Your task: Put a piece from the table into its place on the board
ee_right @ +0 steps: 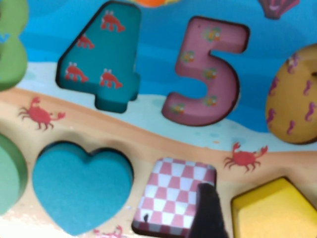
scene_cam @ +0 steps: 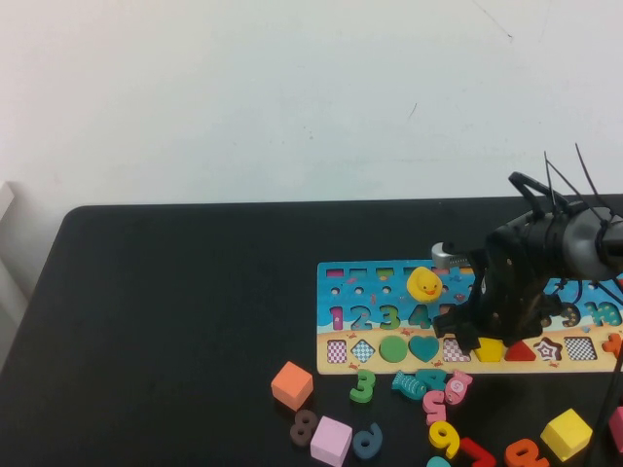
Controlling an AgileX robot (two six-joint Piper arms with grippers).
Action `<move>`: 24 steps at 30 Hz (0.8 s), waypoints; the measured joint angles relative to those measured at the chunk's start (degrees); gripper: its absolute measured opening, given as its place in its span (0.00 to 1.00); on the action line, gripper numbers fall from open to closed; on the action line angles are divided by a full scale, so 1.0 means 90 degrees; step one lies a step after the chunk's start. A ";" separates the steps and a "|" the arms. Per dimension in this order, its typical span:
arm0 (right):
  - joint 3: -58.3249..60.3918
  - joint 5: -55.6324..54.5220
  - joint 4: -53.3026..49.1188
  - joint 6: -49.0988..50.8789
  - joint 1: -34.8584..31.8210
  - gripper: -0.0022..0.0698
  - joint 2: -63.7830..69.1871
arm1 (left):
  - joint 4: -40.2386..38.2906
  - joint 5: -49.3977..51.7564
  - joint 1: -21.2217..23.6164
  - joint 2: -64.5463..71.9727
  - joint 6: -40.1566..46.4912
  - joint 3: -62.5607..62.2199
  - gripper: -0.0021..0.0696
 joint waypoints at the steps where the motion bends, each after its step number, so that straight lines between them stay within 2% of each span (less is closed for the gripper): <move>1: 0.0000 0.0015 0.0000 0.0000 0.0000 0.72 -0.0014 | 0.0000 0.0000 0.0000 0.0000 0.0000 0.0000 0.03; 8: -0.0083 0.0066 0.0000 -0.0014 0.0000 0.69 -0.0472 | 0.0000 0.0000 0.0000 0.0000 0.0000 0.0000 0.03; 11: -0.0111 0.0105 0.0000 -0.0073 0.0000 0.55 -0.0794 | 0.0000 0.0000 0.0000 0.0000 0.0000 0.0000 0.03; 16: -0.0111 0.0320 0.0000 -0.0478 0.0000 0.15 -0.1570 | 0.0000 0.0000 0.0000 0.0000 0.0000 0.0000 0.03; 19: -0.0094 0.0383 0.0125 -0.0736 0.0000 0.07 -0.2169 | 0.0000 0.0000 0.0000 0.0000 0.0000 0.0000 0.03; 24: 0.0550 -0.0253 0.0325 -0.0857 0.0093 0.06 -0.3335 | 0.0000 0.0000 0.0000 0.0000 0.0000 0.0000 0.03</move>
